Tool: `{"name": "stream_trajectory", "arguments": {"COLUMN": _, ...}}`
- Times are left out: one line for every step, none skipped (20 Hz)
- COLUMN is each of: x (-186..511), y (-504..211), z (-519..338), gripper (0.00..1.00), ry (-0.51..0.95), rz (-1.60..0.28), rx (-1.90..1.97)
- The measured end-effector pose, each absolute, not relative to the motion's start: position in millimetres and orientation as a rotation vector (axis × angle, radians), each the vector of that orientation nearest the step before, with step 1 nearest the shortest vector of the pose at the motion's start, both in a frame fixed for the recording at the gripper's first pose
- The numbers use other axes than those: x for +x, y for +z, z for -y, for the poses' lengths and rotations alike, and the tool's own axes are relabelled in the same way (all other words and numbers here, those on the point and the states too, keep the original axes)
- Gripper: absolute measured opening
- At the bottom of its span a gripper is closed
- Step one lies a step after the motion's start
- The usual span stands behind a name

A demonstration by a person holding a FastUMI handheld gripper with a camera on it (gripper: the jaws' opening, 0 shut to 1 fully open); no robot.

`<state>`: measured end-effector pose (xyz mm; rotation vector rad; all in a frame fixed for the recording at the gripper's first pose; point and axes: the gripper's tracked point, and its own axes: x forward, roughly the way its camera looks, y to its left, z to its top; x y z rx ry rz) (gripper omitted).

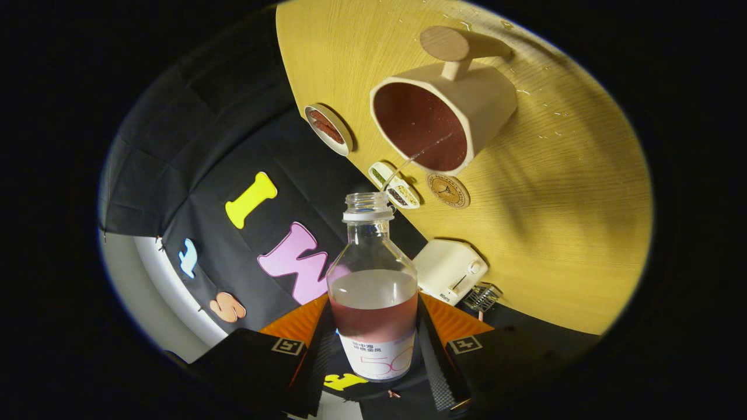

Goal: Take the bottle from table, then pour the juice into the cup, finally place the bottle on the coaster

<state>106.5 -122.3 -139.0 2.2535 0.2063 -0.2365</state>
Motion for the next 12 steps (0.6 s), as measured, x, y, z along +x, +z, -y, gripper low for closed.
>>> {"name": "stream_trajectory", "arguments": {"x": 105.4, "y": -138.7, "z": 125.1, "gripper": 0.74, "ry": -0.24, "rz": -0.19, "rx": 2.258}}
{"name": "stream_trajectory", "arguments": {"x": 105.7, "y": -139.3, "z": 127.5, "gripper": 0.74, "ry": -0.246, "rz": -0.178, "rx": 2.259}}
{"name": "stream_trajectory", "arguments": {"x": 105.6, "y": -139.1, "z": 128.9, "gripper": 0.74, "ry": -0.251, "rz": -0.164, "rx": 2.263}}
{"name": "stream_trajectory", "arguments": {"x": 104.8, "y": -138.9, "z": 130.0, "gripper": 0.74, "ry": -0.256, "rz": -0.155, "rx": 2.269}}
{"name": "stream_trajectory", "arguments": {"x": 103.5, "y": -138.5, "z": 130.4, "gripper": 0.74, "ry": -0.259, "rz": -0.145, "rx": 2.278}}
{"name": "stream_trajectory", "arguments": {"x": 101.7, "y": -138.4, "z": 129.8, "gripper": 0.74, "ry": -0.266, "rz": -0.137, "rx": 2.288}}
{"name": "stream_trajectory", "arguments": {"x": 101.2, "y": -137.6, "z": 131.0, "gripper": 0.74, "ry": -0.273, "rz": -0.127, "rx": 2.3}}
{"name": "stream_trajectory", "arguments": {"x": 101.1, "y": -136.2, "z": 132.6, "gripper": 0.74, "ry": -0.279, "rz": -0.113, "rx": 2.315}}
{"name": "stream_trajectory", "arguments": {"x": 100.6, "y": -135.3, "z": 133.7, "gripper": 0.74, "ry": -0.283, "rz": -0.1, "rx": 2.331}}
{"name": "stream_trajectory", "arguments": {"x": 101.5, "y": -133.8, "z": 134.6, "gripper": 0.74, "ry": -0.285, "rz": -0.09, "rx": 2.34}}
{"name": "stream_trajectory", "arguments": {"x": 101.1, "y": -132.9, "z": 132.9, "gripper": 0.74, "ry": -0.286, "rz": -0.092, "rx": 2.344}}
{"name": "stream_trajectory", "arguments": {"x": 101.3, "y": -130.9, "z": 132.9, "gripper": 0.74, "ry": -0.284, "rz": -0.087, "rx": 2.346}}
